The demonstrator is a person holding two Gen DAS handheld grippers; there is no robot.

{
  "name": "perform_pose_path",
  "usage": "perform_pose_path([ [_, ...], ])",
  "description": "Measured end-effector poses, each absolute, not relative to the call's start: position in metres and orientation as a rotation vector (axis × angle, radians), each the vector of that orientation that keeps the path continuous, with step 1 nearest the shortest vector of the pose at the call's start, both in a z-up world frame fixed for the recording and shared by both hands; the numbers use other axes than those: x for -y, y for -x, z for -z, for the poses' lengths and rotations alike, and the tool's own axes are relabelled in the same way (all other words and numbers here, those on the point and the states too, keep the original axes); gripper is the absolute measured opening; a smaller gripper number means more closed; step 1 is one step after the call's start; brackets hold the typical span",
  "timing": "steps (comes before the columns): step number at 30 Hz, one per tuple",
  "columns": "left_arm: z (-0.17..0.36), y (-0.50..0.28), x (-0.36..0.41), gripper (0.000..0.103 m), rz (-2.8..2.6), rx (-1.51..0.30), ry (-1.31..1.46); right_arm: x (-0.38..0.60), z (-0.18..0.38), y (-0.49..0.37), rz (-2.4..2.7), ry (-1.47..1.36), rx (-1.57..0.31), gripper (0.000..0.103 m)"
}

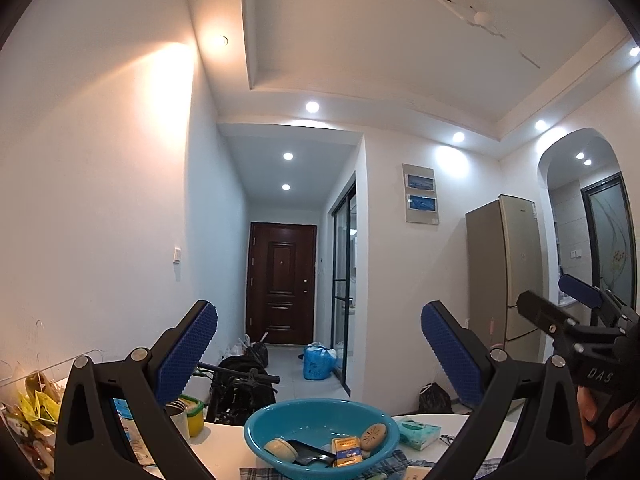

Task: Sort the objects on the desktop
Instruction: 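Lower both grippers toward the remaining clutter on the table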

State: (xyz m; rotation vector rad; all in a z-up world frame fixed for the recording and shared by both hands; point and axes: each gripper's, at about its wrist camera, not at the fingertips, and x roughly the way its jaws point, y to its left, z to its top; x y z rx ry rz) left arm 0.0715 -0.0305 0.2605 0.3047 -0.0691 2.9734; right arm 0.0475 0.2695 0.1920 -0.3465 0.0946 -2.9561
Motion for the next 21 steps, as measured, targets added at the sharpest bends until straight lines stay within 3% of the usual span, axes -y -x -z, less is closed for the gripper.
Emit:
perform_pose_path([
  [8,-0.25,-0.091,0.019,0.103,-3.033,-0.022,-0.292,-0.277,-0.181,-0.075,3.005,0.34,-0.136,0.103],
  [21,-0.202,-0.1,0.001,0.103,-2.991,-0.081,-0.244,-0.303,-0.142,-0.069,3.042,0.172,0.022,0.103],
])
